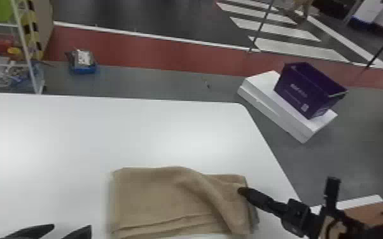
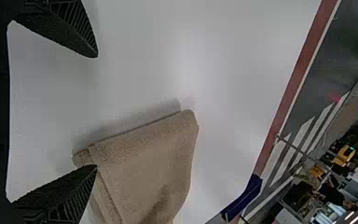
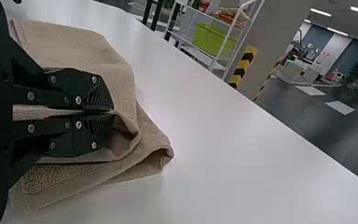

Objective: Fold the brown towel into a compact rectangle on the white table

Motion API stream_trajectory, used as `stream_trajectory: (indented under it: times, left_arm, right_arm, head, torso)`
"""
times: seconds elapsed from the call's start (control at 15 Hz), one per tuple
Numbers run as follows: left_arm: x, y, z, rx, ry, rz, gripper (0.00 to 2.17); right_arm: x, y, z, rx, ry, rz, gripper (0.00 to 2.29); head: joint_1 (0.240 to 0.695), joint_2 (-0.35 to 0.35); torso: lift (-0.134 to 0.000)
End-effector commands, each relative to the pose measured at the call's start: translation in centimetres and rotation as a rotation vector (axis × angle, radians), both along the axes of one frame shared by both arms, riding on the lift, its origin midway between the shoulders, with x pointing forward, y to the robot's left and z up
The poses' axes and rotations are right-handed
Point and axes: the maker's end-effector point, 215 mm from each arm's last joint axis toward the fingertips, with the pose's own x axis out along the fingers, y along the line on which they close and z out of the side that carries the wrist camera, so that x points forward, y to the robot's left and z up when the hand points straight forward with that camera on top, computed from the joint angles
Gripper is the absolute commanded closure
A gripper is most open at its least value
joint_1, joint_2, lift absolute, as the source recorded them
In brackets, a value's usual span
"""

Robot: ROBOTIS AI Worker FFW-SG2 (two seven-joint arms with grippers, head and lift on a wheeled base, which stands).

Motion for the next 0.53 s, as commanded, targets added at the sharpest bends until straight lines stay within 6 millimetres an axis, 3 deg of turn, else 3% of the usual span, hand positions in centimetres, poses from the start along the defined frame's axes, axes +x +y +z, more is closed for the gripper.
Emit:
stream_trajectory:
  times: [0.0, 0.13, 0.4, 0.47]
  left_arm:
    - [0.2, 0.0, 0.0, -0.001, -0.001, 0.003, 0.04]
    - [0.3, 0.1, 0.0, 0.001, -0.001, 0.005, 0.04]
    - [0.4, 0.2, -0.2, 0.0, 0.0, 0.006, 0.04]
    - [0.4, 0.3, -0.2, 0.001, 0.0, 0.008, 0.04]
  right_arm:
    - [0.0, -0.1, 1.2, -0.031, -0.047, -0.003, 1.24]
    - [0.8, -1.5, 3.8, -0.117, -0.159, -0.027, 1.24]
    - [2.1, -3.3, 5.6, -0.173, -0.23, -0.049, 1.24]
    - [2.3, -3.4, 5.0, -0.165, -0.2, -0.046, 1.23]
  head:
    - [0.695, -0.35]
    - [0.695, -0.35]
    - [0.695, -0.35]
    - [0.695, -0.35]
  torso:
    - [-0.123]
    - [-0.123]
    - [-0.123]
    - [-0.123]
